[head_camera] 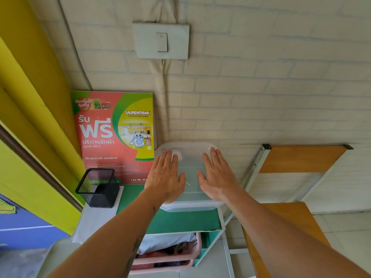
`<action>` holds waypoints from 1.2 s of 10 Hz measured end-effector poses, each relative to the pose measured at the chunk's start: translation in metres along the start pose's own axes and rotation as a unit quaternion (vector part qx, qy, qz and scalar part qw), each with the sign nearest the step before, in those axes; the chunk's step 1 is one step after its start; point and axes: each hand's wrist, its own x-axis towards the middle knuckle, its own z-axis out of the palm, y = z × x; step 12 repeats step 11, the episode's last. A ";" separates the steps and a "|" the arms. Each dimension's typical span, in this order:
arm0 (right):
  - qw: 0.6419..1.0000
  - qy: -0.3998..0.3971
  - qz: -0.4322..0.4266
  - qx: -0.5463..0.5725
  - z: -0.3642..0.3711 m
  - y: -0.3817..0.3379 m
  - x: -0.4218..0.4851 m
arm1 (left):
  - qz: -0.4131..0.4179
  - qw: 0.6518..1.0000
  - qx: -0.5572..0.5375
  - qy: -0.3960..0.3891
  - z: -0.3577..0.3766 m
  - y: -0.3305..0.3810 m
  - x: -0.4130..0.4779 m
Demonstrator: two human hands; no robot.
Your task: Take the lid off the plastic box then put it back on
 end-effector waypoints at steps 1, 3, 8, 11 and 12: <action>1.000 0.002 0.001 0.001 -0.001 0.000 -0.003 | 0.003 1.000 0.002 0.009 0.001 0.000 -0.002; 1.000 0.004 0.007 0.005 0.001 0.001 -0.002 | 0.003 0.996 -0.068 0.061 0.005 -0.004 -0.003; 0.998 -0.007 0.025 0.051 -0.035 0.003 -0.004 | 0.008 0.999 -0.013 0.048 -0.026 0.012 -0.009; 0.998 0.016 0.019 0.058 -0.104 0.014 -0.072 | -0.056 0.998 -0.016 0.032 -0.107 0.059 -0.058; 0.998 0.016 0.019 0.058 -0.104 0.014 -0.072 | -0.056 0.998 -0.016 0.032 -0.107 0.059 -0.058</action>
